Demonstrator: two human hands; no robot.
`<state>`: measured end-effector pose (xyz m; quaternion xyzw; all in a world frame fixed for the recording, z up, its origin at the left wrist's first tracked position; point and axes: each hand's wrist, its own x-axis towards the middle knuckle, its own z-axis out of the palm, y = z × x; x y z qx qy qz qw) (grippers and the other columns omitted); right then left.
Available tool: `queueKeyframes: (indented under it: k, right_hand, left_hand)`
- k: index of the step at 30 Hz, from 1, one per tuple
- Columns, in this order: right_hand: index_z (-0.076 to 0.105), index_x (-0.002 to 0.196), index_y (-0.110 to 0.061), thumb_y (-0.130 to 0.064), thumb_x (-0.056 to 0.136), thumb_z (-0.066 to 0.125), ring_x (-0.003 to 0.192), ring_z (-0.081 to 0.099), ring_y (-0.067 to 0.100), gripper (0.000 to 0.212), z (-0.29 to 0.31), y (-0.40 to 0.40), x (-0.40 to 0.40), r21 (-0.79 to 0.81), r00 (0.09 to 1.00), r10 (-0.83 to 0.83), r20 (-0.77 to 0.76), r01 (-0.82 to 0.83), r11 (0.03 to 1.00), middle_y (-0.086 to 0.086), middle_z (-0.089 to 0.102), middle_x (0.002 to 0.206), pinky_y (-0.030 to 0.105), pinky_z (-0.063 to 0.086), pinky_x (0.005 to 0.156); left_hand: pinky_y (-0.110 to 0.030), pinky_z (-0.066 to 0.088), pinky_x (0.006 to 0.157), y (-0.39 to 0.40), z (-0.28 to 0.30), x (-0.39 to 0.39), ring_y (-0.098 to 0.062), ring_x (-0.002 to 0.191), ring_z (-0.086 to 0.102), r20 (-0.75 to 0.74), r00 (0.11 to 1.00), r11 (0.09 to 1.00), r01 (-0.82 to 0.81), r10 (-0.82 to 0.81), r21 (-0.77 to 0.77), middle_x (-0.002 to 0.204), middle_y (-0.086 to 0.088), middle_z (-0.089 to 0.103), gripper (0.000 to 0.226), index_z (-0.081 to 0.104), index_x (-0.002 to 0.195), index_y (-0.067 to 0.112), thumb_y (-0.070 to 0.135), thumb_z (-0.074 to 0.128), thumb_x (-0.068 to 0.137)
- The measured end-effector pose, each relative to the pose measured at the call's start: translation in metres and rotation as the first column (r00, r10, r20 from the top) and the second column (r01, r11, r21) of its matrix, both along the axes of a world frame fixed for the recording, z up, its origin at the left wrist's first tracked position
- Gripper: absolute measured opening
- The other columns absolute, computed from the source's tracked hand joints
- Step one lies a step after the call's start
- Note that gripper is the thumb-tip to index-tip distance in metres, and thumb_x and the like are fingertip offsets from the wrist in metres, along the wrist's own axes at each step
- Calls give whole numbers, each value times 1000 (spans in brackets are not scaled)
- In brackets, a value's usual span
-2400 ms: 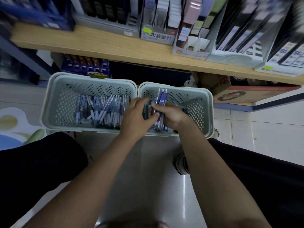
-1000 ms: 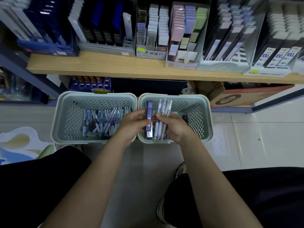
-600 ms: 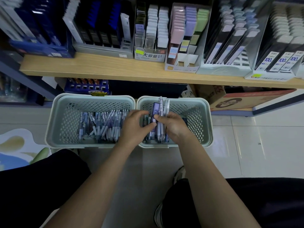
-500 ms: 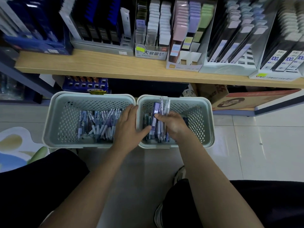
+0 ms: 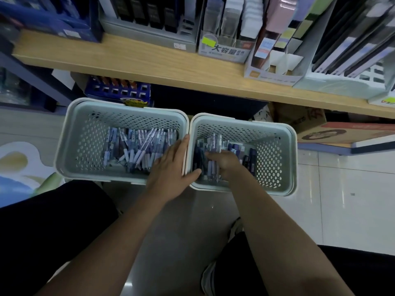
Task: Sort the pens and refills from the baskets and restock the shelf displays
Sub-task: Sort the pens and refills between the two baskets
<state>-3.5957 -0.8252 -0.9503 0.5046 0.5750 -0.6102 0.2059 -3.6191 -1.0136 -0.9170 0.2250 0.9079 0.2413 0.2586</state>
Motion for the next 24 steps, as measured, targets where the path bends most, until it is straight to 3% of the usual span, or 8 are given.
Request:
queueKeyframes:
  k: [4, 7, 10, 12, 17, 19, 22, 24]
  right_hand:
    - [67, 97, 0, -13, 93, 69, 78, 69, 24, 14, 33, -1, 3, -181, 977, -109, -184, 75, 981, 11, 72, 83, 41, 58, 82]
    - [66, 104, 0, -14, 95, 66, 81, 70, 23, 17, 63, -9, 0, -302, 933, -184, -308, 87, 949, 10, 73, 87, 39, 59, 82]
    - [68, 106, -1, -21, 100, 58, 90, 70, 25, 24, 90, -23, -7, -358, 907, -175, -382, 29, 933, 12, 74, 96, 39, 57, 83]
    - [62, 119, 2, -34, 100, 56, 105, 66, 31, 41, 103, -33, -12, -438, 894, -196, -403, -1, 899, 21, 67, 113, 43, 54, 96]
    - [57, 135, -2, -59, 98, 41, 118, 64, 26, 70, 115, -45, -19, -442, 908, -44, -416, -159, 883, 14, 68, 123, 36, 48, 103]
    - [56, 138, -6, -62, 98, 35, 124, 60, 22, 72, 114, -47, -20, -430, 916, 40, -400, -226, 874, 12, 66, 130, 36, 43, 110]
    - [57, 137, -5, -59, 96, 43, 126, 59, 22, 69, 111, -53, -21, -393, 915, 86, -393, -252, 884, 12, 64, 133, 35, 42, 111]
    - [64, 128, -5, -52, 96, 51, 116, 66, 22, 59, 107, -53, -21, -302, 918, 64, -390, -193, 933, 11, 69, 124, 34, 49, 105]
  left_hand:
    - [-49, 26, 116, 0, 2, 1, -21, 152, 20, 13, 999, 996, -35, 34, 79, 168, 2, 16, 90, 1, 160, 37, 59, 56, 93]
    - [-43, 30, 115, 6, 14, -4, -20, 146, 29, 52, 982, 958, -188, 181, 216, 159, -2, 32, 75, 35, 155, 30, 64, 53, 90]
    - [-20, 41, 97, 17, 33, -13, -11, 118, 52, 133, 957, 886, -290, 259, 363, 129, 0, 52, 63, 62, 133, 23, 61, 60, 82]
    - [-2, 38, 79, 20, 44, -18, 1, 97, 56, 178, 955, 880, -290, 238, 377, 118, 2, 54, 50, 63, 130, 25, 45, 73, 85]
    - [-15, 41, 66, 10, 49, -32, -11, 93, 62, 341, 893, 861, -403, 294, 311, 107, 3, 66, 32, 63, 121, 20, 32, 69, 93]
    - [-15, 42, 59, 3, 48, -37, -12, 89, 64, 384, 853, 826, -477, 352, 301, 99, 2, 67, 22, 63, 115, 17, 28, 64, 96]
    - [-9, 43, 46, -5, 50, -40, -1, 65, 64, 450, 806, 772, -547, 383, 323, 88, -2, 64, 13, 60, 110, 10, 18, 58, 100]
    - [-18, 50, 46, -10, 50, -41, -8, 55, 65, 546, 745, 730, -607, 383, 316, 87, -7, 67, 13, 57, 110, 9, 18, 57, 102]
